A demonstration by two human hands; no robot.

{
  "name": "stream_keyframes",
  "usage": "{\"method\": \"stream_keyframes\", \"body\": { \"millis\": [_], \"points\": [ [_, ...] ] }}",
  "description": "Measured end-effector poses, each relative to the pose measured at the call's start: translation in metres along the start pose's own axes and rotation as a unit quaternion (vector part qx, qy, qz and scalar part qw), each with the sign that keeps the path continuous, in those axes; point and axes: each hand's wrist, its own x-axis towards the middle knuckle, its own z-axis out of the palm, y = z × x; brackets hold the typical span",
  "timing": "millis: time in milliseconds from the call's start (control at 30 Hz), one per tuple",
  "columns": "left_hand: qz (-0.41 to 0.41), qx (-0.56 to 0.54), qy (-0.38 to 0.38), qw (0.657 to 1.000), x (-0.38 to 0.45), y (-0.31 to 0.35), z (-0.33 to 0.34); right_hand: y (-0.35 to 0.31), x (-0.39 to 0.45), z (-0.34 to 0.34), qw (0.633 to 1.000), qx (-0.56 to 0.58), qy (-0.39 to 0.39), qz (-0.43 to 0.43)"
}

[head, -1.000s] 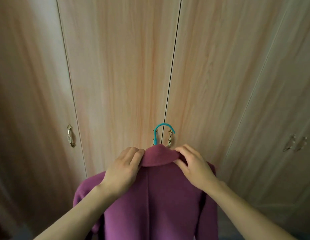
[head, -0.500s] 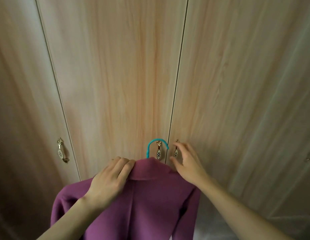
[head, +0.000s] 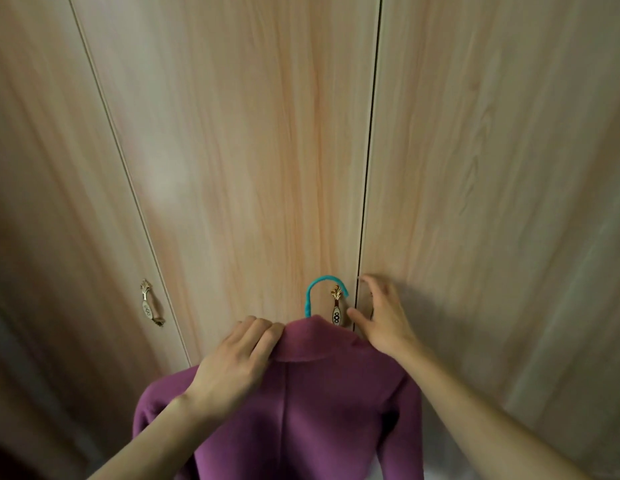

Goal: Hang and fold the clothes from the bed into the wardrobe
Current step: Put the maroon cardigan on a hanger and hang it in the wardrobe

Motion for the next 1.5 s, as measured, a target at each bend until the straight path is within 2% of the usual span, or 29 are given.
{"method": "stream_keyframes", "body": {
  "millis": [133,267,433,467,533,567,633,700,1000,1167,1300,1500],
  "points": [
    [0.005,0.002,-0.002,1.0,-0.004,-0.001,-0.003,0.003,0.0,0.005,0.999,0.022,0.026,0.003],
    [0.018,0.001,-0.006,1.0,-0.011,-0.002,-0.004,0.001,-0.013,0.004,1.0,-0.001,0.009,-0.005],
    [0.06,-0.027,-0.013,0.998,-0.017,-0.003,-0.009,-0.008,-0.044,0.006,0.988,-0.149,-0.01,-0.047],
    [0.073,-0.035,-0.016,0.997,-0.018,-0.002,-0.01,-0.013,-0.053,0.006,0.987,-0.153,-0.004,-0.038],
    [0.095,-0.056,-0.018,0.994,-0.02,-0.001,-0.009,-0.02,-0.074,0.005,0.995,-0.083,0.06,0.017],
    [0.103,-0.065,-0.016,0.992,-0.022,-0.001,-0.009,-0.024,-0.084,0.004,0.993,-0.085,0.08,0.022],
    [0.113,-0.084,-0.009,0.99,-0.026,0.002,-0.007,-0.031,-0.115,-0.003,0.981,-0.163,0.105,-0.014],
    [0.122,-0.109,0.0,0.987,-0.025,0.01,-0.006,-0.034,-0.14,-0.015,0.976,-0.177,0.129,-0.015],
    [0.195,-0.218,-0.003,0.956,0.004,0.076,-0.002,-0.036,-0.245,-0.074,0.946,-0.278,0.155,0.067],
    [0.206,-0.272,-0.026,0.94,0.027,0.119,0.004,-0.034,-0.293,-0.108,0.904,-0.365,0.204,0.085],
    [0.221,-0.295,-0.014,0.93,0.047,0.152,0.007,-0.02,-0.323,-0.133,0.906,-0.329,0.227,0.136],
    [0.251,-0.324,0.013,0.912,0.069,0.213,0.012,0.0,-0.354,-0.185,0.885,-0.297,0.292,0.206]
  ]
}}
